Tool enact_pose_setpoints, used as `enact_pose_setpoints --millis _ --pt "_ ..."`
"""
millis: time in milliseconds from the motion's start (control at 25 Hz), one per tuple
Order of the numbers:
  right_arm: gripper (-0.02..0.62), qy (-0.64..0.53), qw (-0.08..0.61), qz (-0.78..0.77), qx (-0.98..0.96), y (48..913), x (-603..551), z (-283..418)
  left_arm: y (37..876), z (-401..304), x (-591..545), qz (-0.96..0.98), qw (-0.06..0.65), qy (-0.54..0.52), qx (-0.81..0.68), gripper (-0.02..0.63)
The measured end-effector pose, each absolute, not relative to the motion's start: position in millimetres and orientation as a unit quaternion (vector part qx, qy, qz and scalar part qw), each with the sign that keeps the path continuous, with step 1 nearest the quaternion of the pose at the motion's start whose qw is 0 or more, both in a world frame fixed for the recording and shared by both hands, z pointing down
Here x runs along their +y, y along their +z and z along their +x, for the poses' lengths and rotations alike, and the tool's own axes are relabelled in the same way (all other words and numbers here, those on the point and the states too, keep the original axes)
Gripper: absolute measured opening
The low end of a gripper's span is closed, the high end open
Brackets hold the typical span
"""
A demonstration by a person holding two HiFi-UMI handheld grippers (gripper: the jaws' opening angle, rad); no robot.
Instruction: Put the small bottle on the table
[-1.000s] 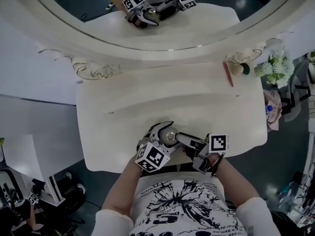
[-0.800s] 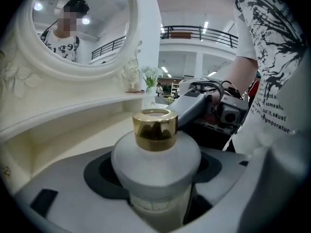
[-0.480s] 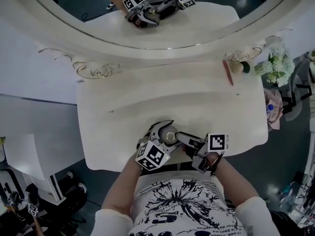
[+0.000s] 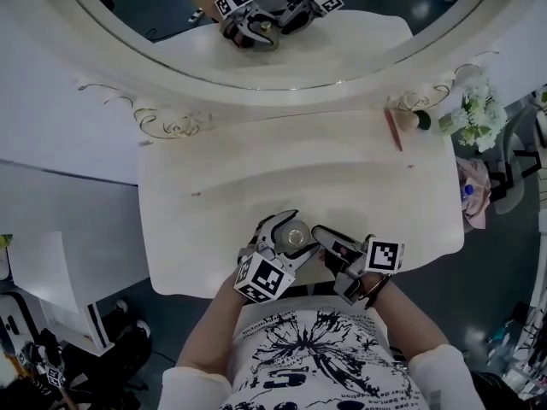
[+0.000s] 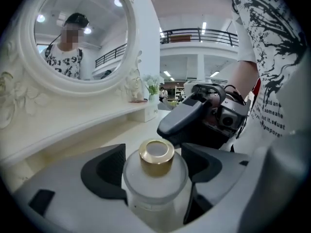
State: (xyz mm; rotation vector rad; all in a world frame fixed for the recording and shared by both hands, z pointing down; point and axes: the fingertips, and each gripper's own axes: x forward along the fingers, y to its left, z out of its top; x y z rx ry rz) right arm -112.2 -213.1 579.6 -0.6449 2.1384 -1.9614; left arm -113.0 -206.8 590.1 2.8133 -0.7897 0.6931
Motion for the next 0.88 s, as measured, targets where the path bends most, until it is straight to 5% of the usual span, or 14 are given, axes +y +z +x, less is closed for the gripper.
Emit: enact_pose_setpoints --millis 280,400,440,640,880 --pt "0.052 -0.532 0.042 -0.294 0.793 547.9 -232.7 -91.4 538.5 -121.9 -203.6 0.936 0.046 0.188 -0.294 0.341" --pt "0.04 -0.486 0.029 -0.318 0.814 534.0 -240.7 -88.0 521.2 -132.5 -212.6 0.927 0.042 0.169 -0.332 0.134" --pt "0.04 -0.469 0.025 -0.328 0.819 529.0 -243.3 -87.1 515.7 -136.9 -216.2 0.924 0.045 0.16 -0.345 0.11" --pt "0.028 -0.376 -0.009 -0.376 0.847 505.5 -253.7 -85.1 490.6 -158.4 -229.0 0.91 0.046 0.128 -0.392 0.021" --pt "0.017 -0.247 -0.042 -0.407 0.879 473.1 -259.7 -102.3 455.2 -190.0 -235.8 0.898 0.052 0.087 -0.429 0.02"
